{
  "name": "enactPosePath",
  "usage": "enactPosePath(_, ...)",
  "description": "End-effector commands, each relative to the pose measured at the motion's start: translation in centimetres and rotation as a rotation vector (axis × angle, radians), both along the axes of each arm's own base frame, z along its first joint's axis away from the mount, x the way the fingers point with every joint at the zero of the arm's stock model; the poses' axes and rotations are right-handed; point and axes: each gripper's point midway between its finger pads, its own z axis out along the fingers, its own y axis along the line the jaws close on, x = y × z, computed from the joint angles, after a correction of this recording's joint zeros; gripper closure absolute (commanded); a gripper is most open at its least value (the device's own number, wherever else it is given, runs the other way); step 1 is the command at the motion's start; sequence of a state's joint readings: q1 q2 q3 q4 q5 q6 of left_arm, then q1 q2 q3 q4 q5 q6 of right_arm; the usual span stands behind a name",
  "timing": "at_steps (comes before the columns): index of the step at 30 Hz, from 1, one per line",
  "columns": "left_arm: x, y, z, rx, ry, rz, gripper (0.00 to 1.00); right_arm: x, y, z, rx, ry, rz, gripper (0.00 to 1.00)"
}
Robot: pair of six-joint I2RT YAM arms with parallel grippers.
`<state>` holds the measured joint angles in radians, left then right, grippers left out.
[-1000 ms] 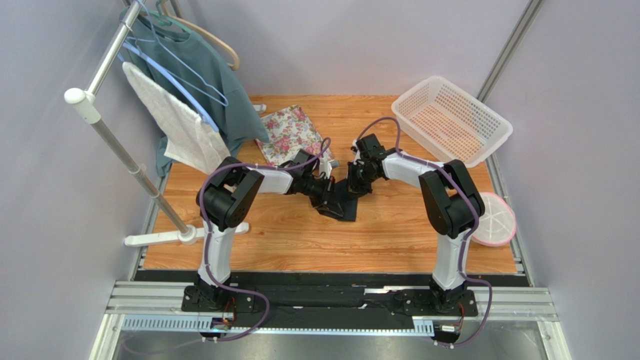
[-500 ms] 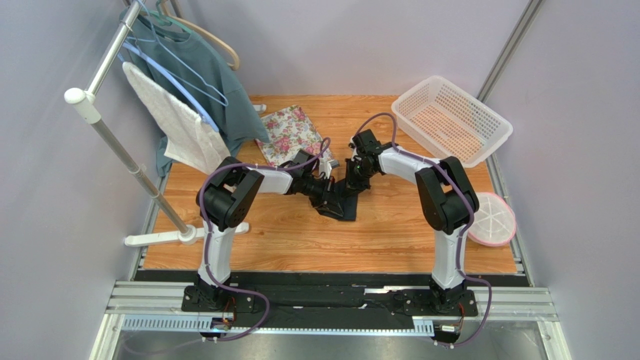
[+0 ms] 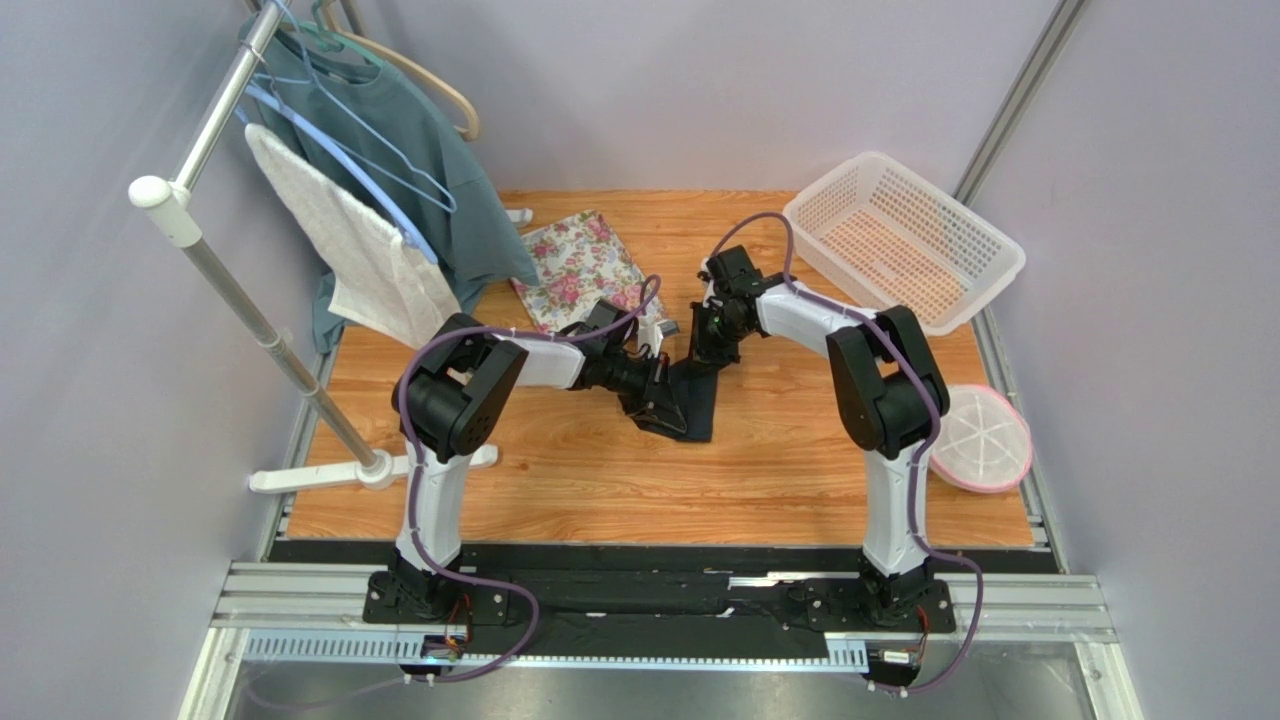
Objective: Place the utensils on the paper napkin and roll it up
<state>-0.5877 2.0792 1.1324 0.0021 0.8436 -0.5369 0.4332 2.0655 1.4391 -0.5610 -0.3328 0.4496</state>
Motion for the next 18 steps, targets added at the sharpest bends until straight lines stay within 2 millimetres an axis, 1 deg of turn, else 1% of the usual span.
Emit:
enactPosePath(1, -0.6, 2.3, -4.3, 0.170, 0.013, 0.049, 1.00, 2.4, -0.4, 2.9, 0.038, -0.125, -0.006, 0.95)
enactPosePath(2, -0.6, 2.3, -4.4, 0.169, 0.013, 0.050, 1.00, 1.4, 0.2, 3.5, 0.101, -0.108, 0.021, 0.94)
enactPosePath(4, -0.5, 2.2, -4.3, 0.167, 0.010, 0.051, 1.00, 0.9, 0.1, 4.8, 0.144, -0.113, 0.020, 0.91)
enactPosePath(5, -0.5, 2.2, -4.2, 0.165, 0.011, 0.051, 1.00, -0.1, 0.4, 5.5, 0.204, -0.098, 0.045, 0.90)
enactPosePath(7, -0.4, 2.1, -4.2, 0.163, 0.012, 0.051, 1.00, -0.4, 0.1, 6.0, 0.252, -0.083, 0.028, 0.89)
enactPosePath(8, -0.4, 2.1, -4.1, 0.163, 0.010, 0.052, 1.00, -1.3, 0.2, 6.3, 0.298, -0.056, 0.041, 0.88)
enactPosePath(9, -0.4, 2.1, -4.1, 0.162, 0.008, 0.052, 1.00, -1.4, -0.2, 6.2, 0.315, -0.044, 0.026, 0.88)
enactPosePath(11, -0.4, 2.1, -4.0, 0.159, 0.006, 0.049, 1.00, -1.7, -0.1, 6.4, 0.363, -0.042, 0.034, 0.88)
enactPosePath(12, -0.4, 2.1, -4.0, 0.159, 0.006, 0.049, 1.00, -2.1, -0.5, 5.7, 0.374, -0.018, 0.018, 0.88)
enactPosePath(13, -0.4, 2.1, -4.0, 0.156, 0.004, 0.048, 1.00, -1.7, -0.2, 5.9, 0.409, -0.029, 0.006, 0.88)
enactPosePath(14, -0.4, 2.0, -4.0, 0.153, 0.005, 0.050, 1.00, -1.9, -0.1, 6.0, 0.446, -0.008, 0.003, 0.89)
enactPosePath(15, -0.4, 2.0, -4.0, 0.152, 0.005, 0.052, 1.00, -1.8, -0.4, 5.5, 0.456, 0.008, -0.012, 0.89)
enactPosePath(16, -0.4, 2.0, -4.0, 0.150, 0.006, 0.052, 1.00, -1.3, -0.3, 5.5, 0.479, 0.002, -0.021, 0.89)
enactPosePath(17, -0.4, 1.9, -4.0, 0.147, 0.008, 0.052, 1.00, -1.3, -0.2, 5.5, 0.497, 0.010, -0.021, 0.90)
enactPosePath(18, -0.4, 1.9, -3.9, 0.145, 0.007, 0.053, 1.00, -1.0, -0.4, 5.0, 0.504, 0.021, -0.037, 0.90)
